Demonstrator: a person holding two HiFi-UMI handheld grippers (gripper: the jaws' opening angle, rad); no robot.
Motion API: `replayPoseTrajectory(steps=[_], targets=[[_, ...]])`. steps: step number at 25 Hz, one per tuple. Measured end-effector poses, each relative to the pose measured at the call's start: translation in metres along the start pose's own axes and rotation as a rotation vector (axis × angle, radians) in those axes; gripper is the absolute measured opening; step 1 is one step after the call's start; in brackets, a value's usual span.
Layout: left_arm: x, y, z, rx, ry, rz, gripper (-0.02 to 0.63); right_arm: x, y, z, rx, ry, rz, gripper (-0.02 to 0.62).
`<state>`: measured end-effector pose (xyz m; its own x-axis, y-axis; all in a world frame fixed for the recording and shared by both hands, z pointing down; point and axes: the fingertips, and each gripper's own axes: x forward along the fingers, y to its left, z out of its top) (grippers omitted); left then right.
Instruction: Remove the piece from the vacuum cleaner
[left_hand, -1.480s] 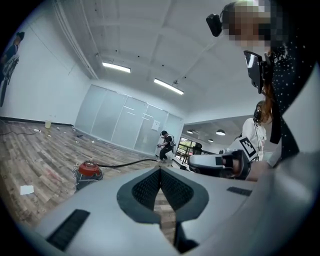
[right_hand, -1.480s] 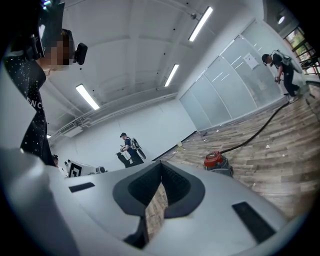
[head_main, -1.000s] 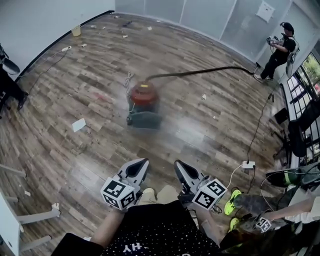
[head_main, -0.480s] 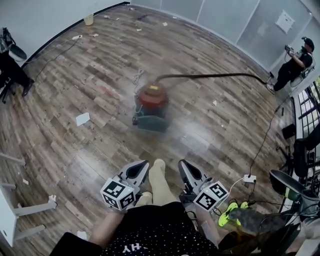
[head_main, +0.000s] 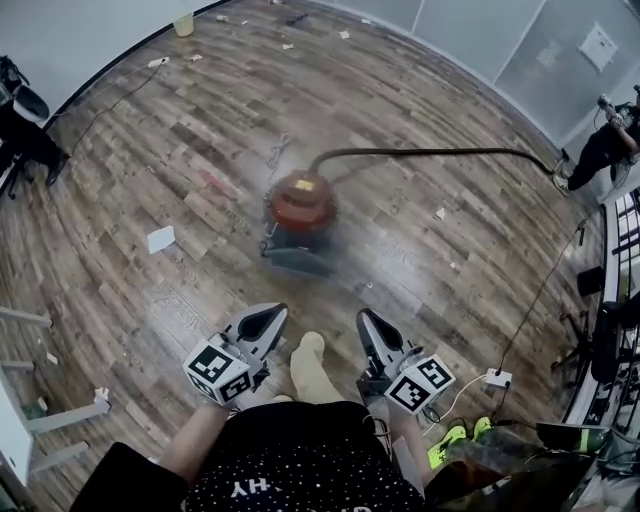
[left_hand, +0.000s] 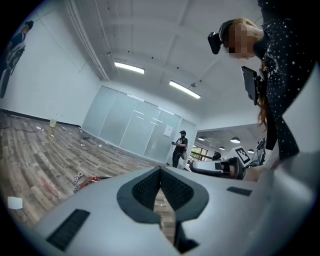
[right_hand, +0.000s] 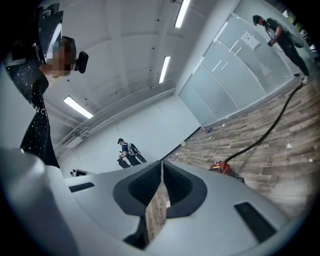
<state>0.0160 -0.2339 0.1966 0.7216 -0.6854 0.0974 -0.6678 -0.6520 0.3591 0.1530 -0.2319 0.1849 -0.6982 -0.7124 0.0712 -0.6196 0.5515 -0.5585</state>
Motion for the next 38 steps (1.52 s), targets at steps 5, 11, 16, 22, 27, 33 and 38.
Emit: replayPoseTrajectory(steps=[5,11,16,22,27,33,38], targets=[[0.040,0.030,0.015,0.039,-0.003,0.064,0.008,0.017,-0.045,0.016,0.010,0.026,0.015,0.012],[0.053,0.071,0.025,0.037,-0.009,0.139,0.008,0.035,-0.080,0.014,0.012,0.062,-0.007,0.012],[0.073,0.101,0.020,0.043,0.016,0.122,0.009,0.053,-0.107,0.014,0.047,0.055,-0.003,0.012],[0.100,0.148,-0.008,0.026,-0.001,0.089,0.009,0.081,-0.164,-0.019,0.025,0.041,-0.073,0.014],[0.116,0.198,-0.059,0.069,0.000,0.072,0.009,0.109,-0.212,-0.069,-0.007,0.032,-0.101,0.014],[0.125,0.261,-0.130,0.170,0.007,0.065,0.009,0.128,-0.259,-0.132,-0.018,-0.031,-0.097,0.012],[0.137,0.302,-0.197,0.181,-0.049,0.060,0.009,0.136,-0.313,-0.178,-0.098,-0.074,-0.129,0.017]])
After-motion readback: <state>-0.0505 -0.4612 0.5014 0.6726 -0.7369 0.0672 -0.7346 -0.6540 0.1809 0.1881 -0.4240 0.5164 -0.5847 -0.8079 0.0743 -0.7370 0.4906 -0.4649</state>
